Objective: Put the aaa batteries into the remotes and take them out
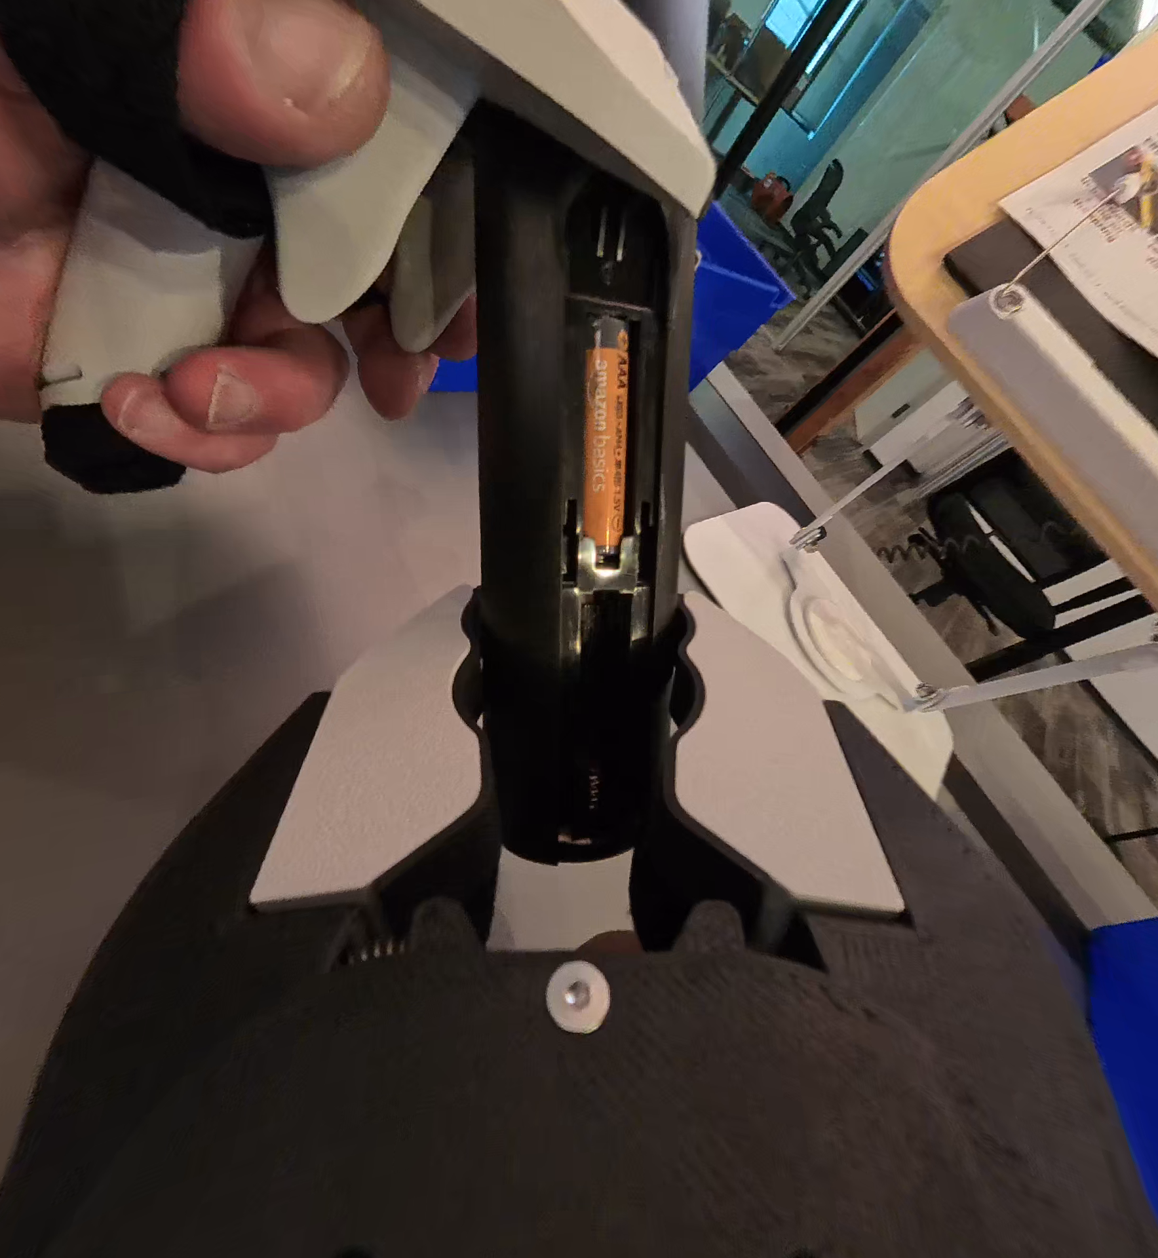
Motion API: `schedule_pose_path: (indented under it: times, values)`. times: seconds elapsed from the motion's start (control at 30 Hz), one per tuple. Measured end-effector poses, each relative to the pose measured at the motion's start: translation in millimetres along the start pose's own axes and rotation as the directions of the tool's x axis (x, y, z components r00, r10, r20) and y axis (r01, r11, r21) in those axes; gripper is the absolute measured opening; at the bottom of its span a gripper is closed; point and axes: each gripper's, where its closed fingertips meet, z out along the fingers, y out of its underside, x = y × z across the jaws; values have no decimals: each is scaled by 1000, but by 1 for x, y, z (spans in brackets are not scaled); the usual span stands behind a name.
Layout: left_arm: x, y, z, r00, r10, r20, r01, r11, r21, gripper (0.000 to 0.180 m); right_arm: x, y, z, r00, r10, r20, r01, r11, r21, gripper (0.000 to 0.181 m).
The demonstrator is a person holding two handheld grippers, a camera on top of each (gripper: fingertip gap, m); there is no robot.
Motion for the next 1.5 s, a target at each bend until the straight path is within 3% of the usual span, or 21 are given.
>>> schedule_pose_path:
  times: [0.1, 0.2, 0.37, 0.47, 0.57, 0.77, 1.0, 1.1, 1.33, 1.5]
  values:
    - [-8, 7, -2, 1000, -24, 15, 24, 999, -41, 28, -10, 2, 3, 999, -1, 43, 0, 1000, 19, 58]
    - [-10, 8, -6, 999, -52, -7, 51, 997, -61, 27, -8, -3, -5, 989, 109, 95, -117, 990, 81, 69]
    - [-7, 29, -3, 995, -87, -54, 75, 977, -200, 25, -9, 3, -19, 933, 298, 200, -320, 943, 87, 57]
    - [-11, 38, -1, 992, -120, -40, 108, 968, -227, 25, -15, -3, -32, 919, 313, 239, -347, 931, 114, 51]
    - [-13, 43, -1, 991, -131, -37, 118, 961, -250, 26, -28, 1, -36, 938, 252, 236, -279, 956, 90, 51]
    - [-19, 57, 0, 991, -132, -26, 118, 946, -303, 27, -48, 2, -37, 982, -25, 188, 10, 997, 79, 57]
    - [-19, 63, 3, 996, -89, -13, 80, 938, -337, 28, -60, 2, -33, 959, -242, 145, 234, 970, 71, 76]
    - [-19, 66, 5, 997, -82, -12, 72, 933, -354, 28, -62, 1, -28, 925, -357, 130, 351, 934, 69, 75]
    - [-19, 73, 7, 997, -80, -10, 69, 916, -395, 28, -64, 6, -22, 875, -450, 181, 449, 892, 51, 69]
    - [-19, 76, 10, 997, -82, -7, 72, 908, -412, 29, -54, 7, -17, 868, -456, 196, 461, 887, 20, 78]
